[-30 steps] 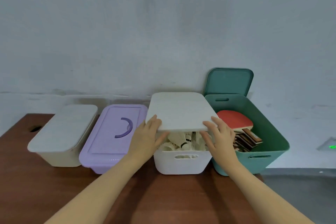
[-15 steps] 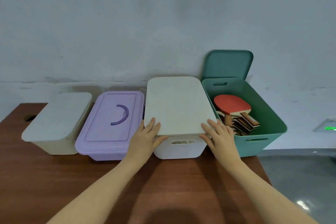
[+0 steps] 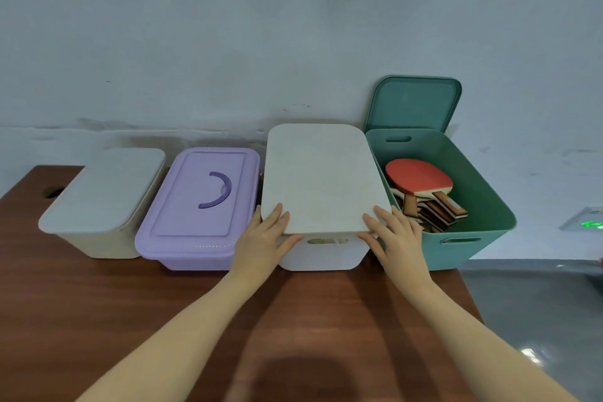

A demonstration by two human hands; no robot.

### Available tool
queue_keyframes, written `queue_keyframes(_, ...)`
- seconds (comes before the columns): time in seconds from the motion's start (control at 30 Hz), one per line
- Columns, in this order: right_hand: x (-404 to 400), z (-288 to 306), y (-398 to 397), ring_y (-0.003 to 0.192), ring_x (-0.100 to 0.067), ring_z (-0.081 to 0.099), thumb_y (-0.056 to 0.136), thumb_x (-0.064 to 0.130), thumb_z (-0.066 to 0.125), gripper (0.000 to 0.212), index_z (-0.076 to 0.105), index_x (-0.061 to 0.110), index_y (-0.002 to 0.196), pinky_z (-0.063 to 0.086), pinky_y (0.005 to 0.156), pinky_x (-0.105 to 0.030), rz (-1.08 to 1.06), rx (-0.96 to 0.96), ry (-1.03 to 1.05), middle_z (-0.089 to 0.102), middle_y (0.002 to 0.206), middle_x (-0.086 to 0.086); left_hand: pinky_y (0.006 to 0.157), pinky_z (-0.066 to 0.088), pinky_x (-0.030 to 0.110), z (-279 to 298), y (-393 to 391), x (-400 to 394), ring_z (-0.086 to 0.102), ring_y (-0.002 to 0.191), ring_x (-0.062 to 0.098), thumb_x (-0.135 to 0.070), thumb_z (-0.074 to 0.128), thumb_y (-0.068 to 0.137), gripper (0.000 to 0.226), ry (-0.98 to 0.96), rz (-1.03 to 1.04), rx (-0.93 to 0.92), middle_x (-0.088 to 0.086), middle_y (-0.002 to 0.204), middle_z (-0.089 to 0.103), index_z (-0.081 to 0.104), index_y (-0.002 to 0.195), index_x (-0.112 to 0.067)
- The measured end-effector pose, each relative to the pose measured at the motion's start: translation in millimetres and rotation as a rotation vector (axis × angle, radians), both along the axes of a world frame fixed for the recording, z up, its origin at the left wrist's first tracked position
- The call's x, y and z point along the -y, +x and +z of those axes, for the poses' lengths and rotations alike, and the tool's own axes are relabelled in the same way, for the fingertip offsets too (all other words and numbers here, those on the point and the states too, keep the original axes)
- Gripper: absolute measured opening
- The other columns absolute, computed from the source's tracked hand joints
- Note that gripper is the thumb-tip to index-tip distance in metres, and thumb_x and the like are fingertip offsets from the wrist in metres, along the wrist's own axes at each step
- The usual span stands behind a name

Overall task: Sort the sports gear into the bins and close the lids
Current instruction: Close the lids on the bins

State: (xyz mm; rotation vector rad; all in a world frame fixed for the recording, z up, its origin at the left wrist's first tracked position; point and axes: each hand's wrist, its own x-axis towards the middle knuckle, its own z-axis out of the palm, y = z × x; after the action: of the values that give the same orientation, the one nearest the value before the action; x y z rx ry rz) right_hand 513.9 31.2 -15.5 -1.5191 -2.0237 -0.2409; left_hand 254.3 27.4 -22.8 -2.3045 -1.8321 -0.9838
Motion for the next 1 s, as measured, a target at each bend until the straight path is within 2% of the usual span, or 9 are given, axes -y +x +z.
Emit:
queue_keyframes(0.2,2,1,0,0.111,-0.036,0.057,0.085,0.041,0.048,0.039,0.071,0.014,0.102,0.030,0.091,-0.038,-0.022,0.010,-0.051,0.067,0.114,-0.009,0.071,0.056,0.043,2,2,-1,0.059,0.107,0.041,-0.055,0.043,0.081,0.059,0.012,0.002,-0.027,0.007,0.118,0.065,0.071,0.104,-0.009)
queue_keyframes(0.37,4,9,0,0.111,-0.027,0.059,0.086,0.048,0.046,0.040,0.072,0.021,0.100,0.028,0.091,-0.039,-0.059,0.067,-0.092,0.068,0.112,-0.002,0.087,0.048,0.053,0,-2,-6,0.058,0.110,0.042,-0.058,0.033,0.092,0.065,0.055,-0.027,-0.129,0.008,0.111,0.068,0.073,0.100,-0.007)
queue_keyframes(0.5,0,24,-7,0.098,-0.020,0.062,0.087,0.051,0.043,0.039,0.071,0.024,0.090,0.025,0.087,-0.038,-0.087,0.110,-0.113,0.069,0.101,0.003,0.078,0.053,0.041,10,-9,-5,0.063,0.104,0.036,-0.053,0.042,0.088,0.053,0.028,-0.081,-0.196,0.005,0.107,0.070,0.074,0.097,-0.011)
queue_keyframes(0.63,-7,24,-16,0.104,-0.026,0.061,0.088,0.048,0.043,0.040,0.070,0.021,0.099,0.040,0.088,-0.040,-0.072,0.138,-0.157,0.066,0.114,-0.005,0.072,0.051,0.036,19,-15,-7,0.064,0.099,0.031,-0.048,0.042,0.086,0.049,0.013,-0.092,-0.260,0.003,0.107,0.069,0.071,0.104,-0.013)
queue_keyframes(0.73,-21,29,-23,0.107,-0.030,0.058,0.090,0.046,0.043,0.041,0.067,0.018,0.108,0.044,0.086,-0.041,-0.050,0.134,-0.227,0.063,0.118,-0.009,0.077,0.049,0.035,29,-19,-19,0.065,0.090,0.027,-0.049,0.035,0.088,0.053,-0.037,-0.083,-0.308,0.004,0.106,0.068,0.070,0.104,-0.013)
queue_keyframes(0.8,-35,34,-27,0.111,-0.030,0.054,0.092,0.048,0.040,0.043,0.062,0.020,0.115,0.040,0.088,-0.040,-0.042,0.162,-0.254,0.060,0.122,-0.007,0.087,0.043,0.037,39,-16,-31,0.060,0.104,0.027,-0.055,0.024,0.087,0.063,-0.146,-0.073,-0.304,0.005,0.119,0.062,0.064,0.114,-0.015)
queue_keyframes(0.87,-51,39,-32,0.123,-0.028,0.044,0.094,0.049,0.037,0.044,0.054,0.023,0.125,0.032,0.097,-0.040,-0.035,0.192,-0.303,0.051,0.133,-0.005,0.104,0.029,0.038,44,-10,-45,0.039,0.130,0.024,-0.058,0.015,0.088,0.068,-0.277,-0.046,-0.315,0.004,0.144,0.042,0.046,0.135,-0.020)
queue_keyframes(0.93,-69,42,-35,0.132,-0.026,0.032,0.096,0.050,0.033,0.047,0.044,0.026,0.134,0.025,0.104,-0.038,-0.032,0.201,-0.364,0.040,0.144,-0.003,0.111,0.017,0.037,44,-6,-65,0.020,0.140,0.021,-0.054,0.022,0.094,0.060,-0.356,-0.018,-0.320,0.002,0.154,0.023,0.029,0.145,-0.023)
queue_keyframes(1.0,-88,44,-37,0.137,-0.026,0.025,0.096,0.050,0.030,0.050,0.036,0.027,0.140,0.021,0.108,-0.037,-0.024,0.198,-0.404,0.032,0.149,-0.003,0.113,0.014,0.037,46,-1,-84,0.015,0.141,0.022,-0.049,0.028,0.096,0.056,-0.387,0.007,-0.309,0.003,0.155,0.018,0.023,0.147,-0.023)
